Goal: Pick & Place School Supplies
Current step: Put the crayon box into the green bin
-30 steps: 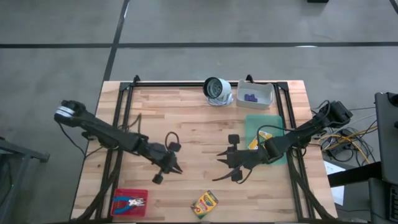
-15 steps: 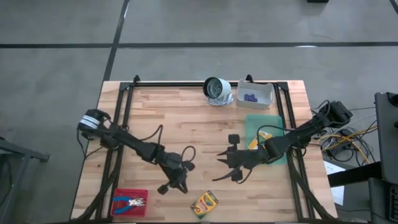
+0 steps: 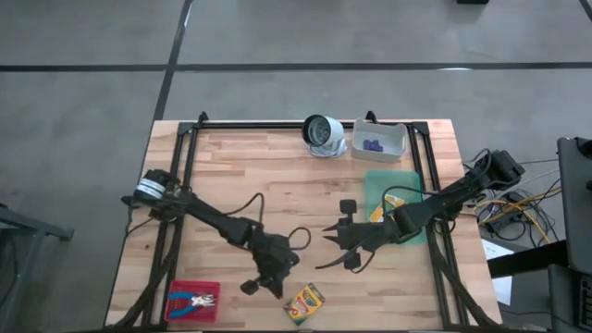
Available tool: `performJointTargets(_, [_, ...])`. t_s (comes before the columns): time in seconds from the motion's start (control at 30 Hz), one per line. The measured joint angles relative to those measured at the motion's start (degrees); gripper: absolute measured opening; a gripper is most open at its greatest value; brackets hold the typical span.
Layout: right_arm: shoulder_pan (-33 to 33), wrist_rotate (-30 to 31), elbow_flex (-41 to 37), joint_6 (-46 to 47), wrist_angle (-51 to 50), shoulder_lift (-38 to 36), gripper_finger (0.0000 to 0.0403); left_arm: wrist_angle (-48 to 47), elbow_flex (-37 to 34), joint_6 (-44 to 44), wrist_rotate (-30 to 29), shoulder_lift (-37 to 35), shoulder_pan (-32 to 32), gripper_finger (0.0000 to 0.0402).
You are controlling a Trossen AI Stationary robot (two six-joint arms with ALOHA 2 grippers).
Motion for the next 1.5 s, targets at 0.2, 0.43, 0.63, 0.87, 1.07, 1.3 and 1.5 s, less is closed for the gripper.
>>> performJointTargets(0.2, [0.0, 0.0, 0.0, 0.0, 0.0, 0.0, 0.0081, -4.3, 5.0, 6.6, 0.8, 2.9, 0.1, 0.0037])
performJointTargets(0.43, [0.0, 0.0, 0.0, 0.0, 0.0, 0.0, 0.0075, -4.6, 8.0, 10.0, 1.7, 3.1, 0.5, 0.0037])
performJointTargets(0.63, [0.0, 0.1, 0.0, -1.2, 0.0, 0.0, 0.0068, -3.1, 8.1, 7.7, 3.2, 3.1, 0.5, 0.0037])
performJointTargets(0.87, [0.0, 0.1, 0.0, 1.5, 0.1, 0.0, 0.0077, -2.2, 8.1, 5.5, -4.6, 6.1, 0.3, 0.0037])
performJointTargets(1.07, [0.0, 0.1, 0.0, 6.4, 0.1, 0.0, 0.0078, 1.7, 8.1, 5.2, -5.5, 7.9, -0.4, 0.0037])
performJointTargets(1.3, [0.0, 0.1, 0.0, 7.6, 0.1, 0.0, 0.0067, 2.9, 8.0, 4.5, -11.8, 8.0, -3.1, 0.0037])
performJointTargets(1.5, [0.0, 0.1, 0.0, 8.3, 0.1, 0.0, 0.0068, 3.9, 8.0, 3.8, -12.1, 8.0, -6.0, 0.0037])
